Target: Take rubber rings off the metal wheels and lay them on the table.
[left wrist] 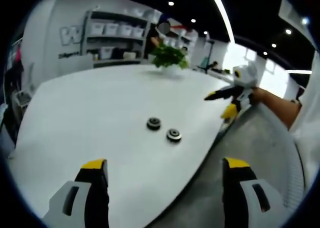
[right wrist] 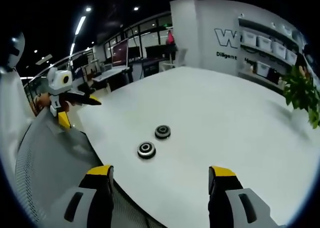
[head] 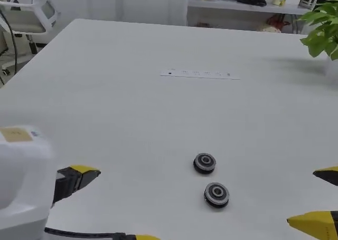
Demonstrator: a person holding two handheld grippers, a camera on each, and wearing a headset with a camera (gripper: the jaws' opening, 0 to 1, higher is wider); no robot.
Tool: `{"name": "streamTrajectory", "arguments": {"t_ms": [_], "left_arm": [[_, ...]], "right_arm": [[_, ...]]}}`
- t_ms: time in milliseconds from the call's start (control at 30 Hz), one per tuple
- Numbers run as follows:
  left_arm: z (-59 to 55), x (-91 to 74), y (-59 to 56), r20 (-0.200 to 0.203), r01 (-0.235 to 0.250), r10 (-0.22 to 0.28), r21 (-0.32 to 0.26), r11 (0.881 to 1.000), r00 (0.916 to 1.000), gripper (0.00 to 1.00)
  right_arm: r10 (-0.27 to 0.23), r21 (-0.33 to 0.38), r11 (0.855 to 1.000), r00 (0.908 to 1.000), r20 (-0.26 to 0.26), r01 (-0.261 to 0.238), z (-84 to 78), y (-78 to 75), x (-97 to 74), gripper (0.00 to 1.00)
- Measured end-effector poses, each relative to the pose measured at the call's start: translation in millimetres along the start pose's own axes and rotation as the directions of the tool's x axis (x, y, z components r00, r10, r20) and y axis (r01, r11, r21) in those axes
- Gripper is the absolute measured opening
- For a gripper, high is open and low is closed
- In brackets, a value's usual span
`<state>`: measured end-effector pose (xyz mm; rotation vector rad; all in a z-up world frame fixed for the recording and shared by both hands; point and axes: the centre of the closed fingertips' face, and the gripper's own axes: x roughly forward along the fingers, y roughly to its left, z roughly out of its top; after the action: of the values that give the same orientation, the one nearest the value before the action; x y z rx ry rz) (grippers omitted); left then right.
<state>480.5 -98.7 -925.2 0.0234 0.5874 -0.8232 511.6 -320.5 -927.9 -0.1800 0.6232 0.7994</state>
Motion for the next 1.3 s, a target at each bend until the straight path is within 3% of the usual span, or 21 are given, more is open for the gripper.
{"name": "streamTrajectory", "arguments": {"t_ms": [167,267,333,467,600,700,900,1000,1300], "left_arm": [[-0.4,2.2,-7.9,-0.038,0.036,-0.033,0.091,0.995,0.9987,0.96],[3.9,2.2,-10.0,-0.033,0.052,-0.049,0.101,0.994,0.9983,0.96],[11.3,2.0,-10.3,-0.008,0.056,-0.055,0.111,0.992,0.9984,0.95],[21.5,1.2,-5.6,0.013,0.060,-0.062,0.112,0.992,0.9980,0.95],[30.1,-2.1,1.7,0.019,0.065,-0.070,0.189,0.980,0.9974,0.92],[36.6,-5.6,11.7,0.010,0.051,-0.054,0.199,0.979,0.9985,0.93],[66.6,-15.4,28.4,0.044,0.028,-0.041,0.263,0.964,0.9982,0.93],[80.4,-18.7,30.0,0.065,0.043,-0.063,0.278,0.960,0.9959,0.92],[109.4,-14.4,35.4,0.044,0.091,-0.113,0.343,0.935,0.9926,0.88]], "right_arm": [[-0.001,0.005,1.000,0.9981,0.062,0.001,14.9,-0.6,-5.3,0.76],[0.000,-0.004,1.000,0.9976,0.069,0.000,21.4,-1.6,-4.2,0.77],[0.007,-0.025,1.000,0.9975,0.070,-0.006,26.3,-1.5,-2.1,0.76],[0.013,-0.049,0.999,0.9968,0.079,-0.009,39.3,-4.6,2.9,0.75],[0.038,-0.084,0.996,0.9928,0.113,-0.029,59.3,-3.1,6.8,0.75],[0.055,-0.109,0.993,0.9891,0.137,-0.041,74.9,-4.0,9.2,0.74],[0.078,-0.157,0.986,0.9819,0.173,-0.051,102.9,-9.4,11.8,0.73],[0.123,-0.177,0.980,0.9760,0.180,-0.091,114.8,-6.8,12.9,0.73],[0.203,-0.229,0.961,0.9608,0.190,-0.157,133.2,-2.5,22.0,0.68]]}}
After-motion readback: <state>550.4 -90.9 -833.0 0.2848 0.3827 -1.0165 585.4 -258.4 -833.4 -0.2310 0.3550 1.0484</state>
